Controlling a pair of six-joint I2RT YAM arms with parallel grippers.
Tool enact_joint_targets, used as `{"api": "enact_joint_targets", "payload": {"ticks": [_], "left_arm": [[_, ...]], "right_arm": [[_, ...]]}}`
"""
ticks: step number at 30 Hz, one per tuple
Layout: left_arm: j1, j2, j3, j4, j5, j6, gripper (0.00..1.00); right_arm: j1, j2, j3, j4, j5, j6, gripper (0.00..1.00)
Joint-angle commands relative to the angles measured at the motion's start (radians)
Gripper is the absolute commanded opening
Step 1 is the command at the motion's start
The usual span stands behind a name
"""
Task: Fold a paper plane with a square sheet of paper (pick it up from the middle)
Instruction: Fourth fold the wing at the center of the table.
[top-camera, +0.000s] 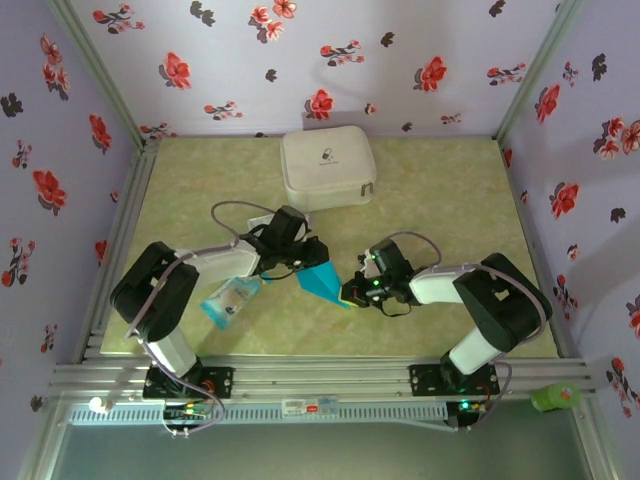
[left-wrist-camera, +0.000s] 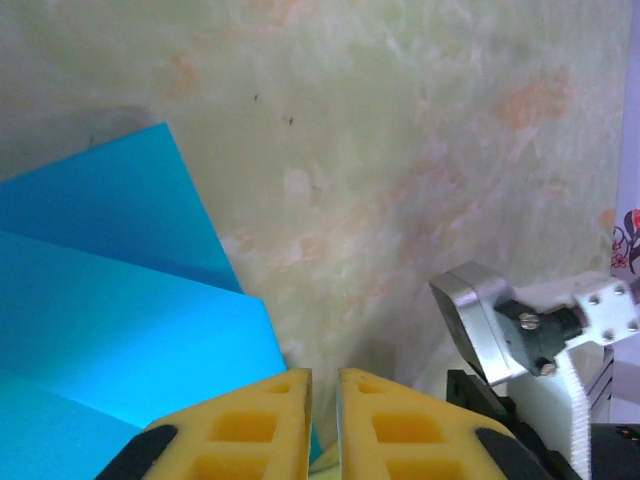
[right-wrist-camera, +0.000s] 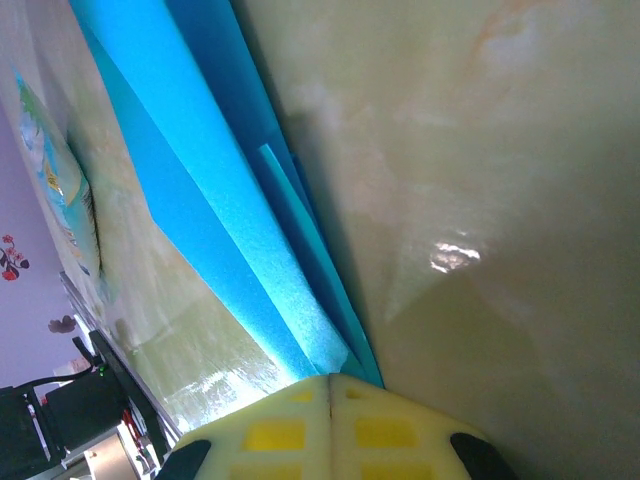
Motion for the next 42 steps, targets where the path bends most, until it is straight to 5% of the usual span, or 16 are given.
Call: {"api": "enact_joint_targets", "payload": {"ticks": [1, 22, 32, 36, 42], "left_arm": [[0.003, 0.058, -0.023, 0.048, 0.01, -0.03, 0.15], [0.059, 0.155, -0.087, 0.07, 0.06, -0.022, 0.12], [0.069, 0.149, -0.092, 0.068, 0.064, -0.028, 0.11], [0.072, 0.143, -0.089, 0.067, 0.064, -0.034, 0.11], [0.072, 0.141, -0.086, 0.062, 0.063, -0.045, 0.11]], "right_arm": [[-0.004, 0.01, -0.005, -0.117, 0.071, -0.026, 0.0], [-0.004, -0.071, 0.017, -0.12, 0.073, 0.006, 0.09], [-0.008, -0.439, -0.076, -0.282, 0.3, 0.213, 0.41], [-0.008, -0.486, -0.097, -0.294, 0.255, 0.254, 0.41], [-0.002, -0.36, -0.099, -0.189, 0.087, 0.302, 0.3]]}}
